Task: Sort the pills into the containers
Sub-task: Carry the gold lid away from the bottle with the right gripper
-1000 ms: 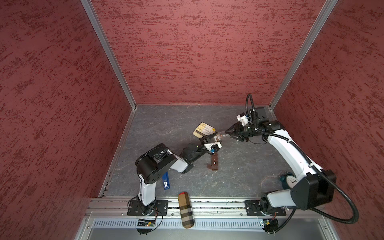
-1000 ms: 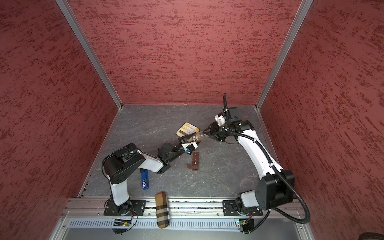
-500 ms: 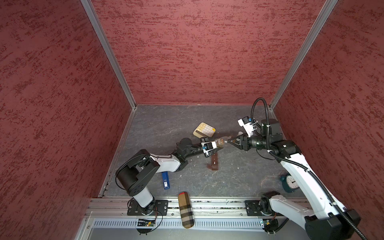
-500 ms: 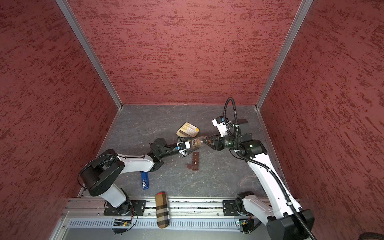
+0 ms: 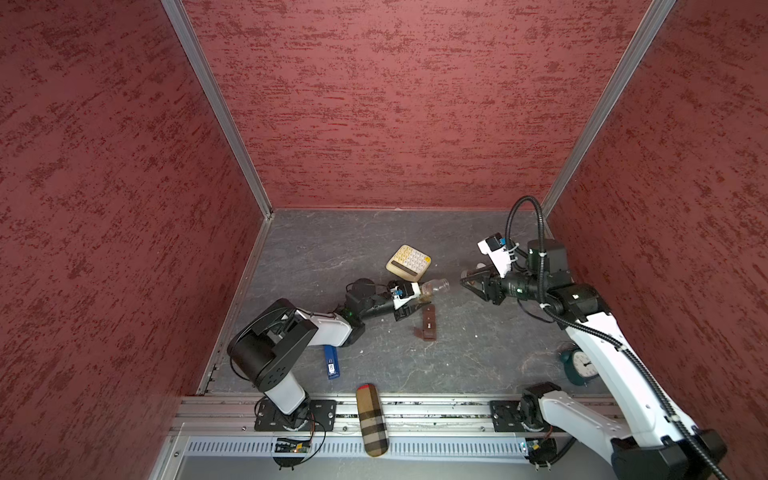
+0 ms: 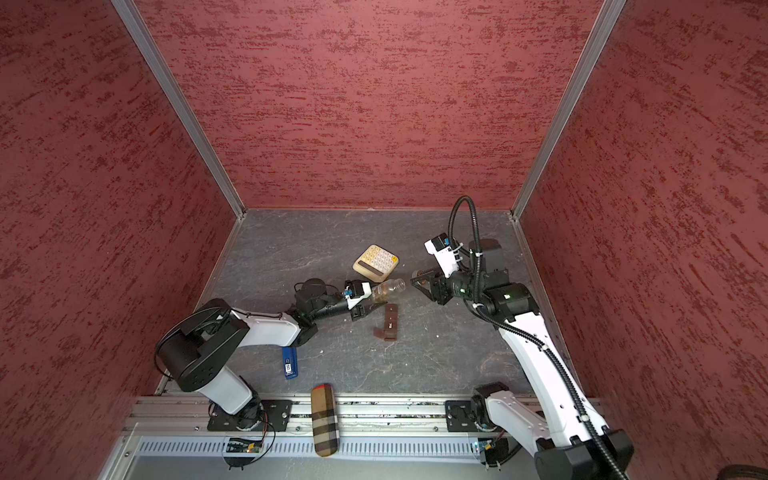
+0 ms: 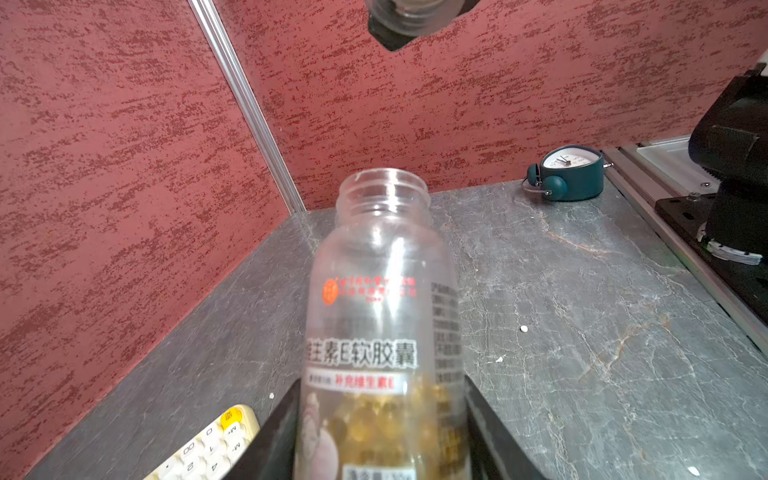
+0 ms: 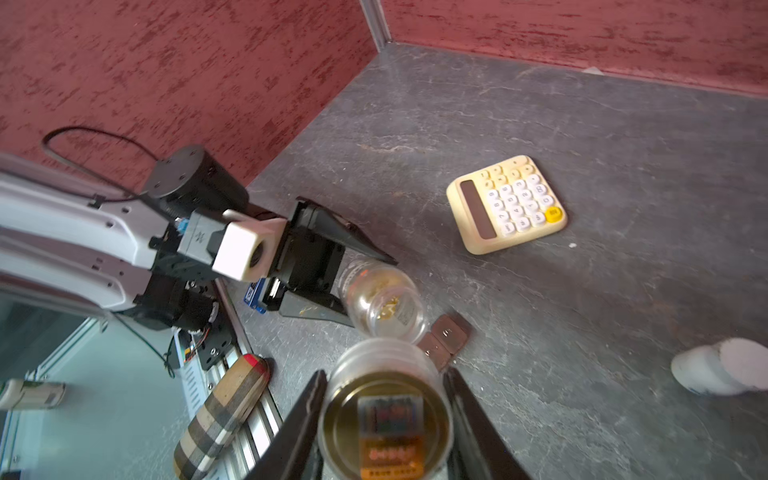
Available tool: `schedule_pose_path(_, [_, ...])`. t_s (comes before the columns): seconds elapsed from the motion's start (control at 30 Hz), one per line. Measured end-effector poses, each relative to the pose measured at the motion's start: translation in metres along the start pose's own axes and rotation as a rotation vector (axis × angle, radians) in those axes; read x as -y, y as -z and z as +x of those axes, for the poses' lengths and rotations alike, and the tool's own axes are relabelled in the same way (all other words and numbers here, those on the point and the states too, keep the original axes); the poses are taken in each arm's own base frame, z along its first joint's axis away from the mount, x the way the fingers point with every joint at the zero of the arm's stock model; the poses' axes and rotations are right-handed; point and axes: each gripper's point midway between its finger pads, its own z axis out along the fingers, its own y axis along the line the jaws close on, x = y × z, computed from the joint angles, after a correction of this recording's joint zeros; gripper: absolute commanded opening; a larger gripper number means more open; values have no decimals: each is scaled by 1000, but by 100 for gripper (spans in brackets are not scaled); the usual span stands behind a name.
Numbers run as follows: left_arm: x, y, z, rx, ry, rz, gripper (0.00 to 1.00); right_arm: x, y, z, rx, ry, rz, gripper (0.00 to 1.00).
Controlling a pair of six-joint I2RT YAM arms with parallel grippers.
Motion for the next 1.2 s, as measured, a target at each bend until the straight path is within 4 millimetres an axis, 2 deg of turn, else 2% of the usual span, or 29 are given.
schedule_pose_path(0.17, [-6,13,0,-1,1,-68,0,33,-2,10,-33,-174,173,19])
schedule_pose_path(0.33, [-12,29,-15,17,-15,-146,0,67,1,42,-122,-389,376,21])
schedule_pose_path(0.43, [-11,36,-25,29,-26,-185,0,85,0,75,-187,-509,483,22])
schedule_pose_path(0.53, [-3,41,-33,40,-31,-204,0,99,-1,124,-269,-632,583,22])
schedule_pose_path(0.63, [6,45,-35,36,-28,-213,0,106,-1,166,-326,-727,657,22])
schedule_pose_path(0.73, [12,49,-34,24,-23,-219,0,110,-3,194,-362,-781,709,24])
schedule_pose_path(0.8, [14,51,-35,19,-21,-225,0,111,-5,203,-379,-796,736,24])
schedule_pose_path(0.97, [14,57,-37,11,-19,-247,0,118,-23,201,-360,-800,748,26])
schedule_pose_path(1.1, [15,58,-32,-5,-15,-254,0,118,-39,209,-392,-789,755,28])
schedule_pose_path(1.2, [15,58,-29,-19,-11,-256,0,120,-43,215,-413,-781,775,29])
